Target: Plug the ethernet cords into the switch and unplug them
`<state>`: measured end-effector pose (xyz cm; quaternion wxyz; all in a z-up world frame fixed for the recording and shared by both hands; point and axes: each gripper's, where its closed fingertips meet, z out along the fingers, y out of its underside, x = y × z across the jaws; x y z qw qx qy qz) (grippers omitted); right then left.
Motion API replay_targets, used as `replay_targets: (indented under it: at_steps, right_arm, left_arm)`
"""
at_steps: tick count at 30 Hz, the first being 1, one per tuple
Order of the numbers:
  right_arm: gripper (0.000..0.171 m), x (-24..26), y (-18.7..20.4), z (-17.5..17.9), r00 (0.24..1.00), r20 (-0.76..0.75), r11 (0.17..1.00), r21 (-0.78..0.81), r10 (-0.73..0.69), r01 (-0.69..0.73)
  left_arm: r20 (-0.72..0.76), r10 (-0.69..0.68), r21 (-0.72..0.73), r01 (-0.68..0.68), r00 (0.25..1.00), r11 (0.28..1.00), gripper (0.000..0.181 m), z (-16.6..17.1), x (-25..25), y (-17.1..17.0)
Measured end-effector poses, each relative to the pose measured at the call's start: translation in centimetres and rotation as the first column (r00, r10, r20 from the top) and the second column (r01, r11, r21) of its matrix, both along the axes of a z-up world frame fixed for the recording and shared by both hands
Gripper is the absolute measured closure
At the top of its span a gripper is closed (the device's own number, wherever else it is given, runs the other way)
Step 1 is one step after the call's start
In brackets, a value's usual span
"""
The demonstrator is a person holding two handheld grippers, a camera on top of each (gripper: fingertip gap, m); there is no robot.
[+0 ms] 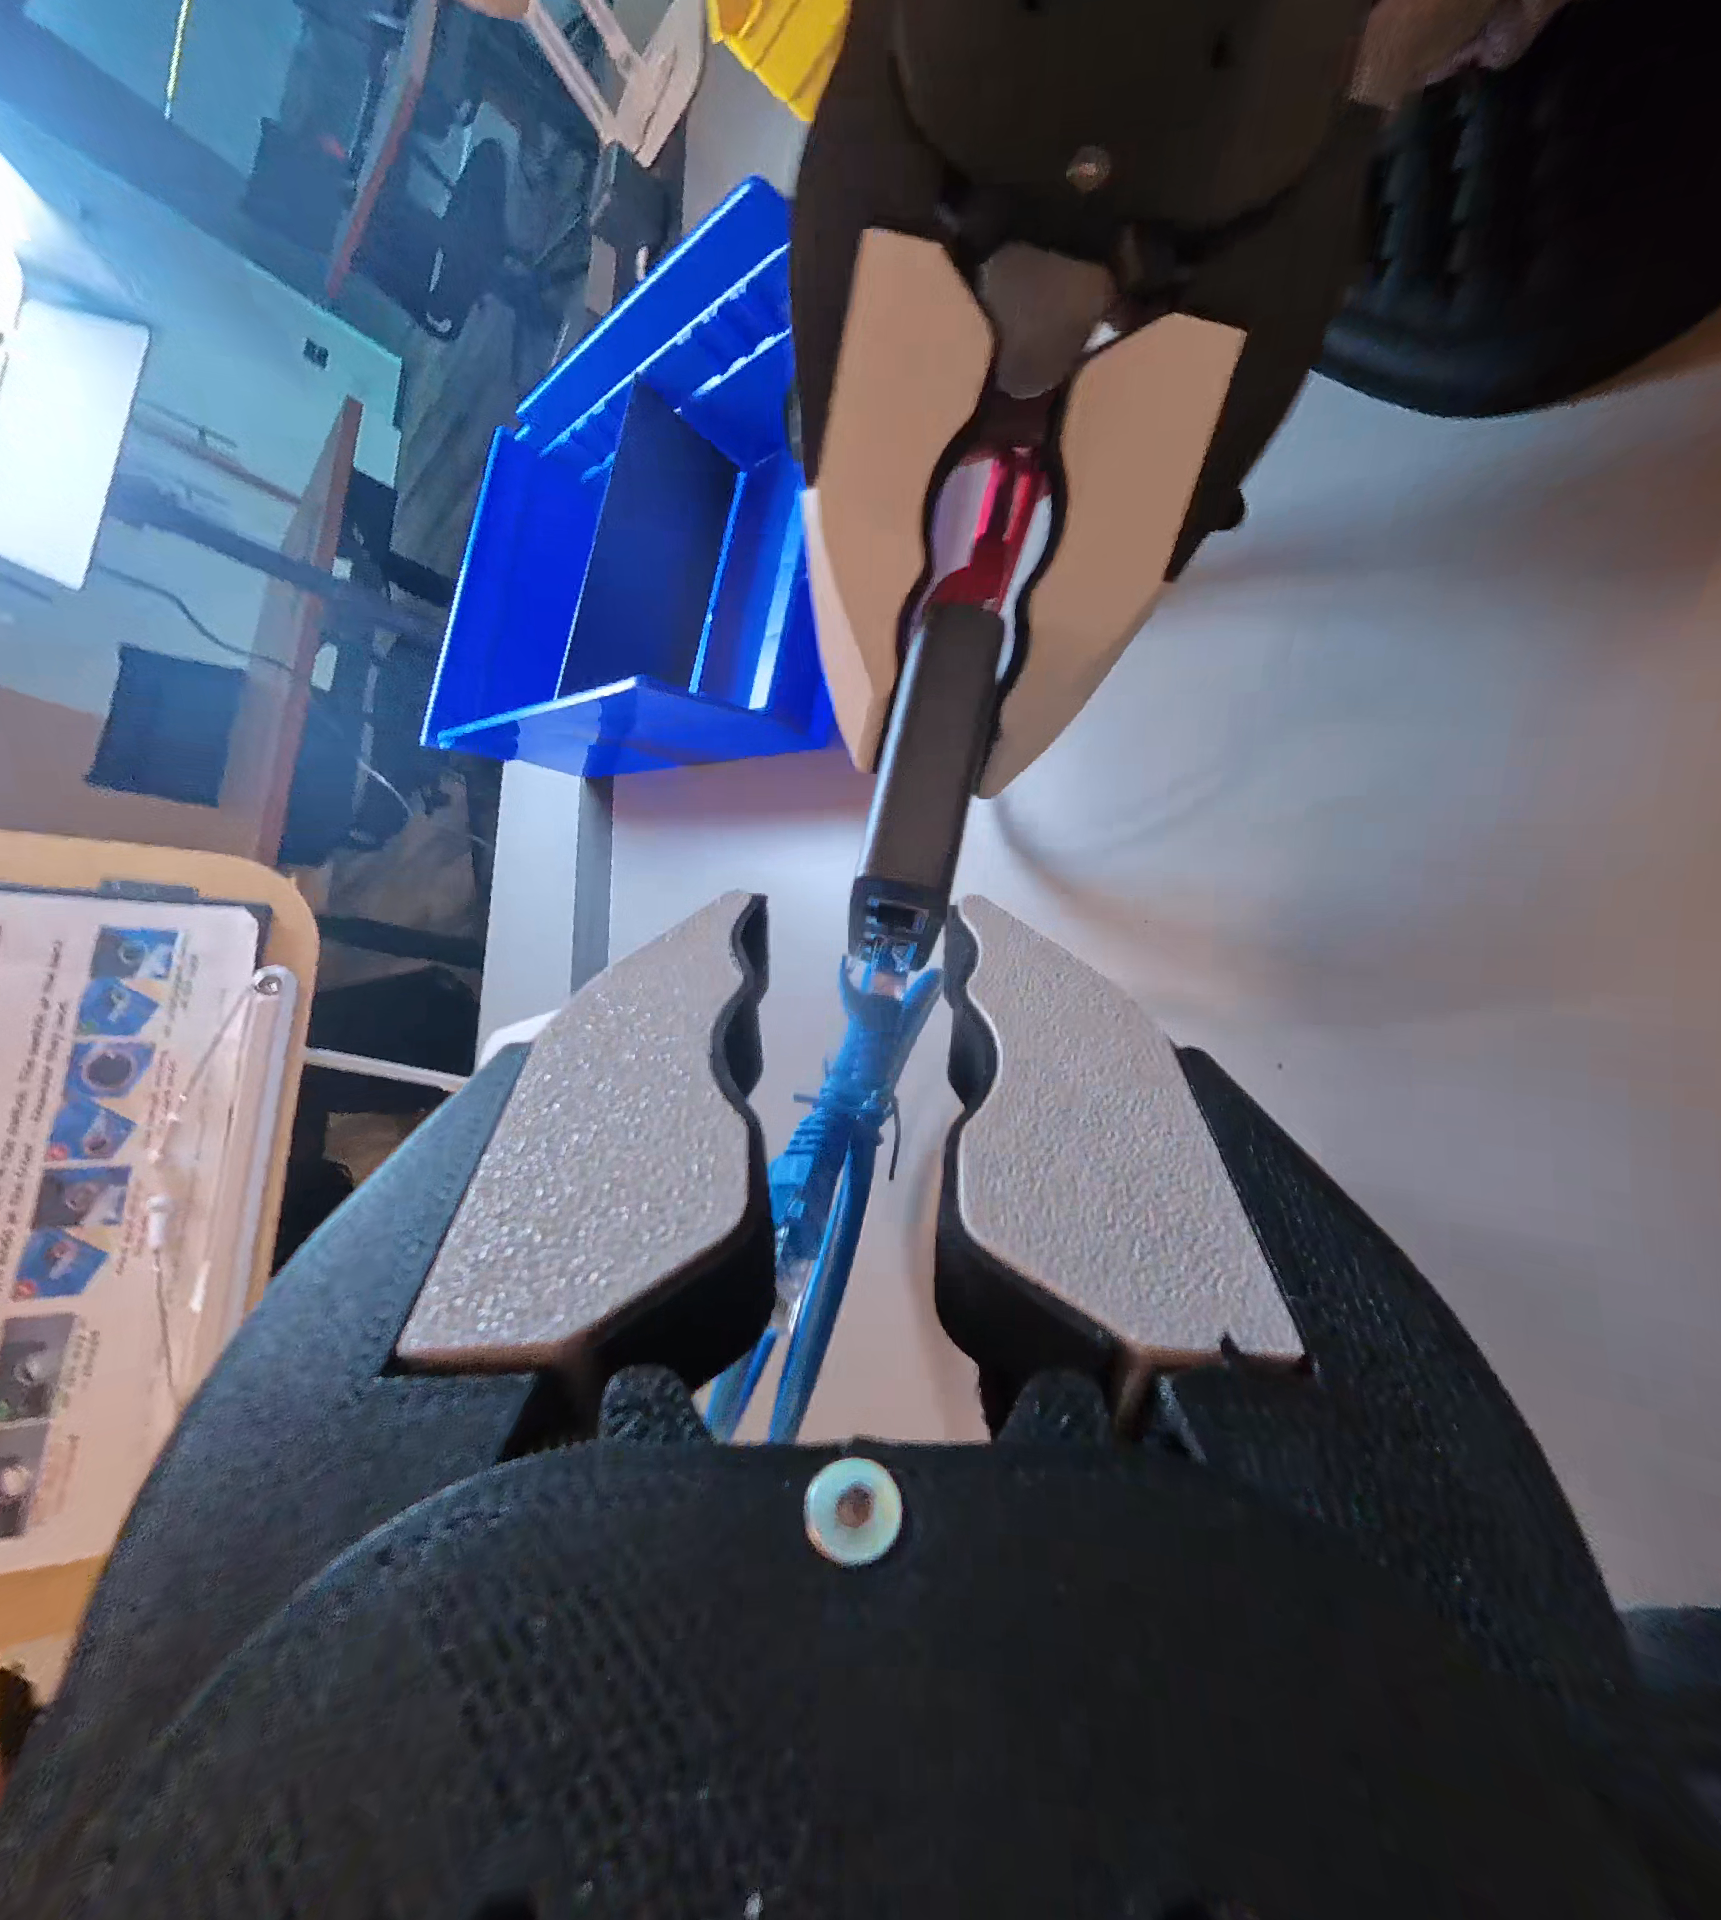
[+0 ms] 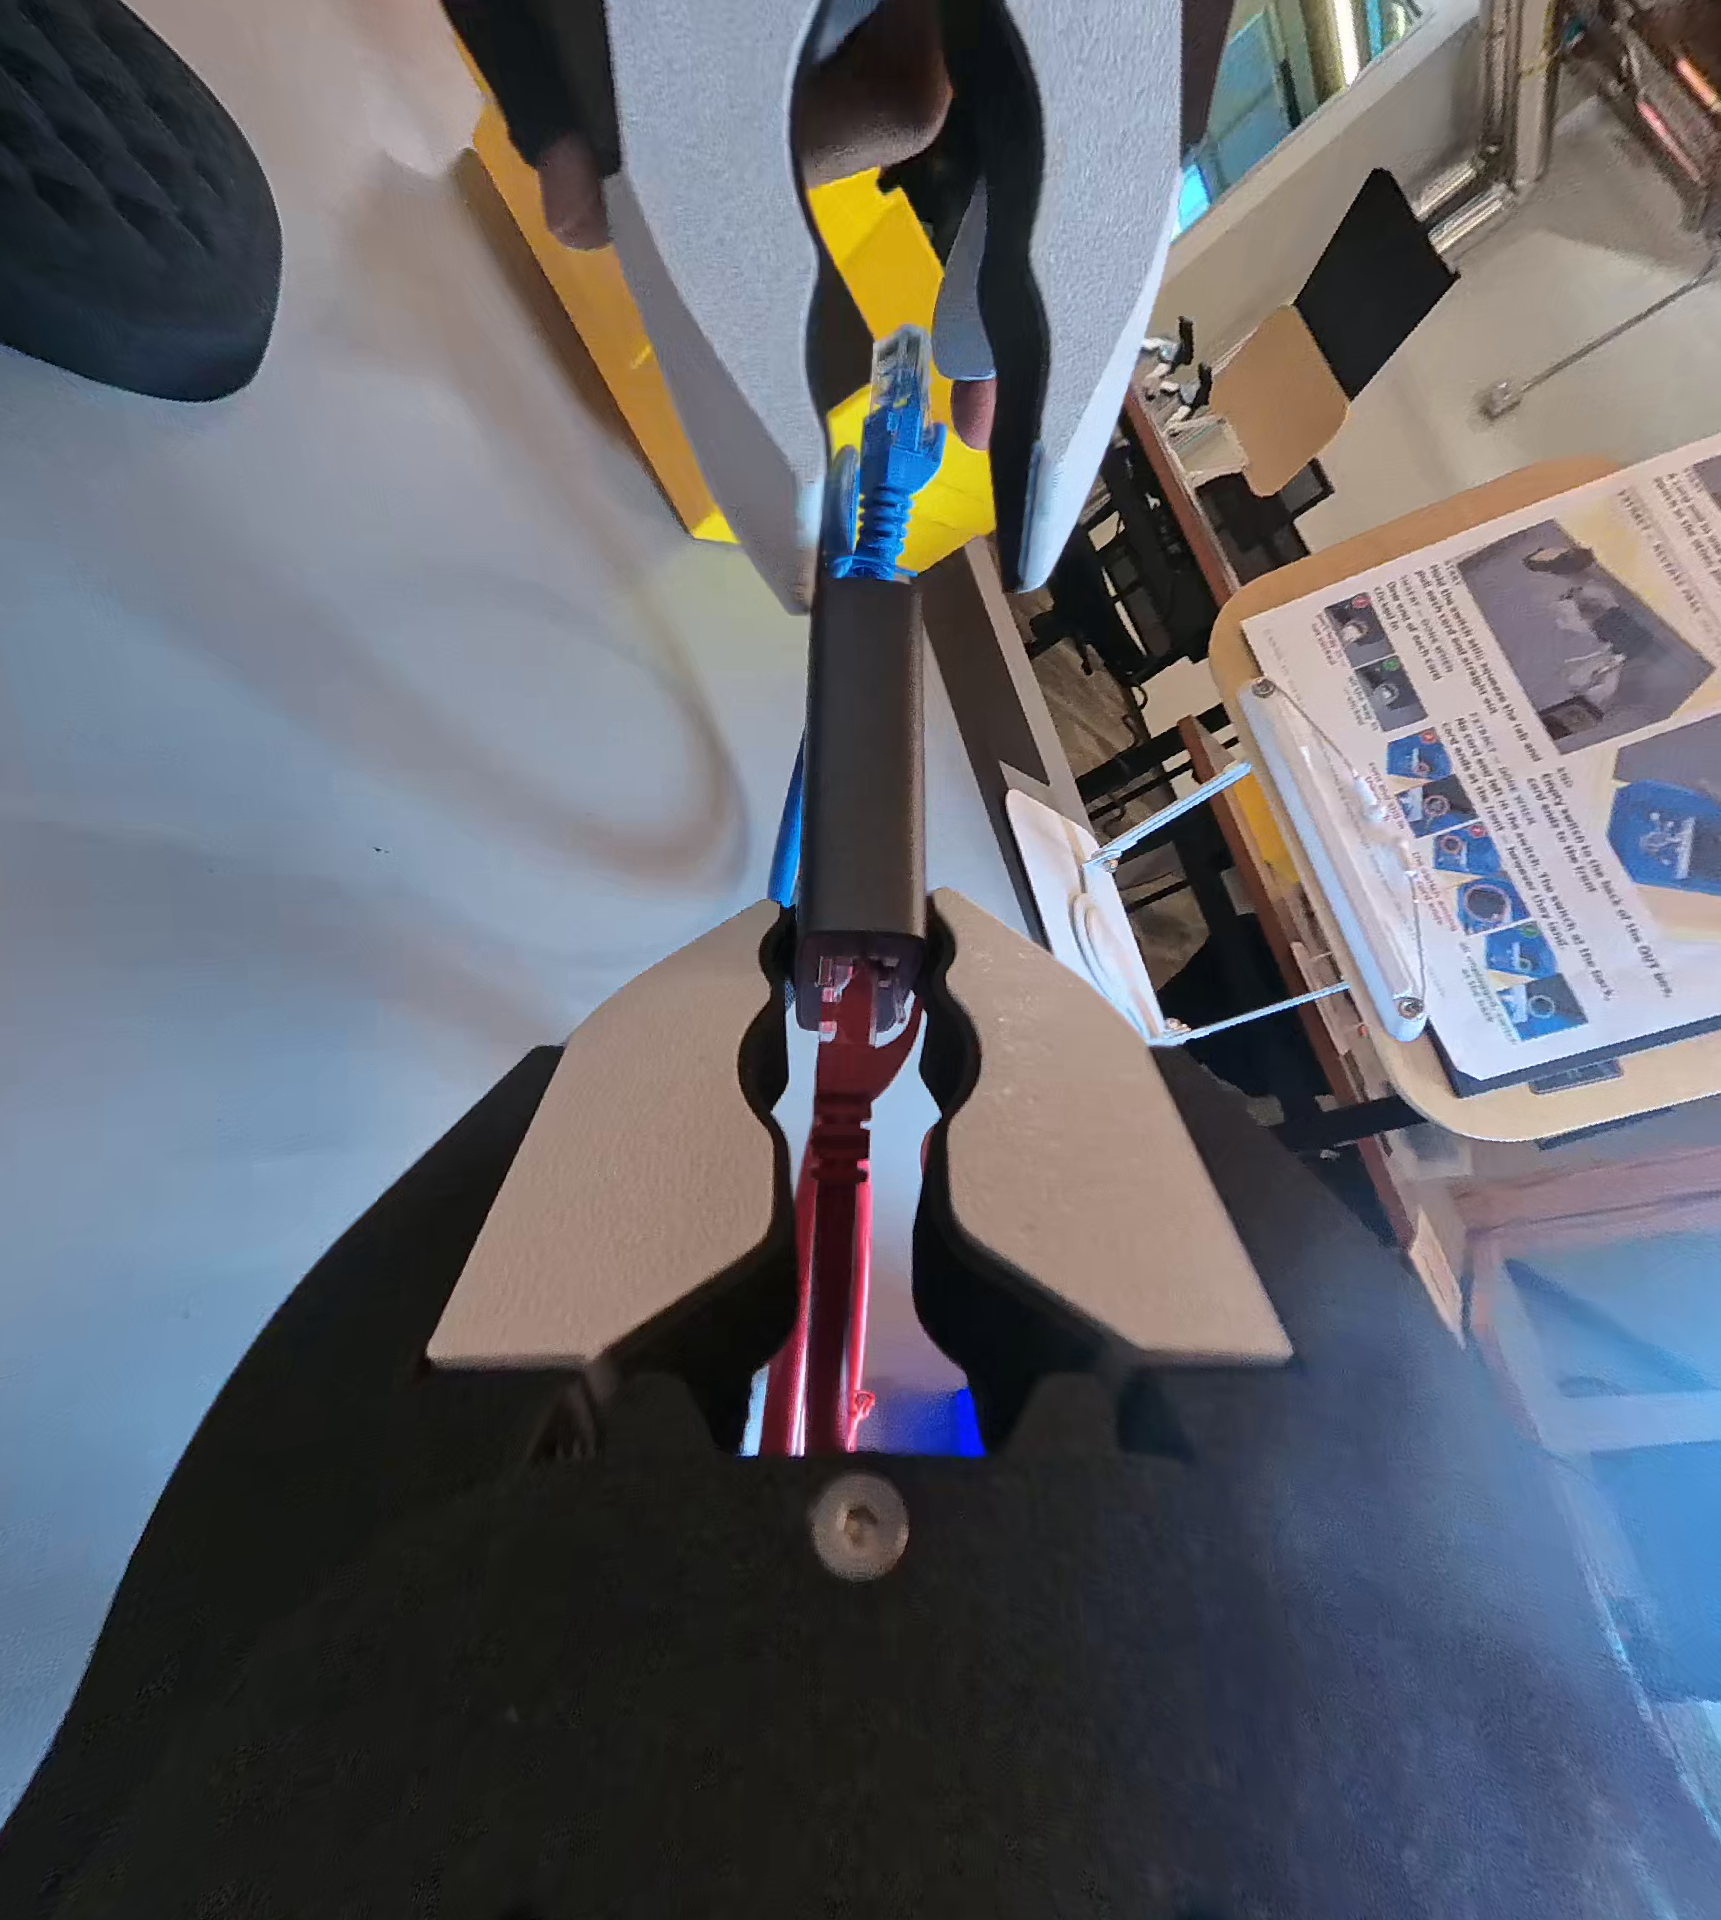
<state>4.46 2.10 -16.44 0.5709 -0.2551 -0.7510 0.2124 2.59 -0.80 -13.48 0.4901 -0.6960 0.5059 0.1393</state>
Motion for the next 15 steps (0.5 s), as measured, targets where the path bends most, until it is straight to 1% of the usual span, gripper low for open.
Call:
replay_targets:
  at_steps: [1,3,5,6,8,11,12,15]
  right_arm:
    - [0.15,0.0,-0.1,-0.1,1.0,0.012,1.0,-0.002,-0.001,0.001]
    - [0.15,0.1,0.0,-0.3,1.0,0.027,1.0,0.003,-0.003,0.003]
    - [0.15,0.2,-0.1,-0.6,0.999,0.047,1.0,0.006,0.007,-0.007]
    - [0.15,0.3,-0.2,-0.7,0.998,0.053,1.0,0.004,0.015,-0.015]
    - [0.15,0.4,-0.3,-0.4,0.998,0.057,1.0,-0.015,0.025,-0.024]
    - [0.15,0.7,-1.1,0.0,0.996,0.05,0.997,0.027,0.069,-0.07]
    - [0.15,0.7,-1.4,0.1,0.997,0.044,0.997,0.029,0.069,-0.071]
    - [0.15,0.7,-1.1,0.0,0.998,0.04,0.997,0.051,0.05,-0.052]
  left_arm:
    - [-0.039,-0.017,0.01,0.017,0.999,1.0,0.152,-0.2,0.2,-0.1]
    - [-0.086,-0.031,0.011,0.032,0.996,0.999,0.157,-0.7,0.3,-0.1]
    - [-0.085,-0.066,-0.014,0.065,0.994,0.998,0.158,-1.2,0.5,-0.4]
    - [-0.069,-0.088,-0.036,0.086,0.994,0.996,0.151,-1.4,0.7,-0.6]
    - [-0.012,-0.109,-0.082,0.107,0.994,0.991,0.146,-1.7,1.0,-1.0]
    - [-0.026,-0.107,-0.039,0.106,0.994,0.994,0.154,-1.6,1.2,-0.4]
    - [-0.022,-0.122,-0.042,0.121,0.992,0.992,0.161,-1.8,1.6,-0.4]
    - [-0.044,-0.11,-0.031,0.109,0.993,0.994,0.161,-2.1,1.7,0.0]
